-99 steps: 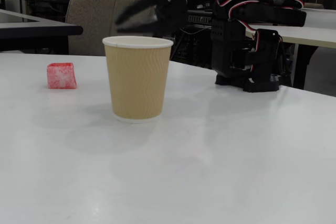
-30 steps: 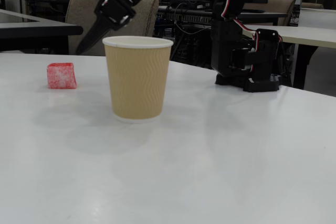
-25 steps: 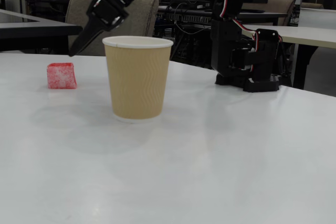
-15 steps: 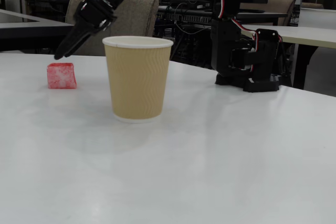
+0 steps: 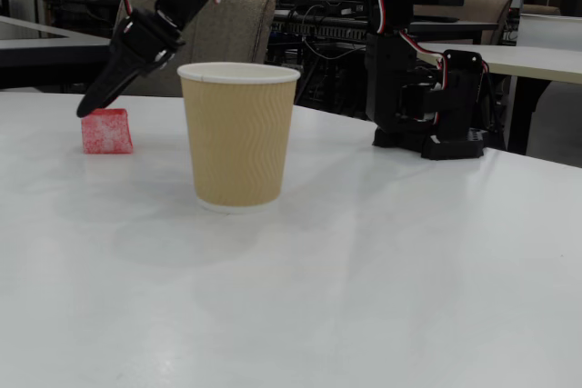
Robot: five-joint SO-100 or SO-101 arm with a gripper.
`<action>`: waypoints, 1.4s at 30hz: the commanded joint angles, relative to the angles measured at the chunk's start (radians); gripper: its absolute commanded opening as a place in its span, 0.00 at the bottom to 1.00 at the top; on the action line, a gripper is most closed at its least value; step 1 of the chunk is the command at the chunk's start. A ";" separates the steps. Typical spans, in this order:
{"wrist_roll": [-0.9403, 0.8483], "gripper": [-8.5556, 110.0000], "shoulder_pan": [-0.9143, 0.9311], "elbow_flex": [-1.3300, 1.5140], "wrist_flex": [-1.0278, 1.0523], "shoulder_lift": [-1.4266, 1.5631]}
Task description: Grasp a red cube and put it in the cup.
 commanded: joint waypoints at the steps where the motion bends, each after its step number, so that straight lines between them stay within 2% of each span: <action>1: -0.009 0.35 -0.012 -0.086 -0.021 0.017; 9: 0.000 0.35 -0.067 -0.055 -0.009 0.021; 16: 0.002 0.35 -0.103 -0.049 0.103 0.043; 42: 0.000 0.35 -0.029 -0.146 0.072 0.008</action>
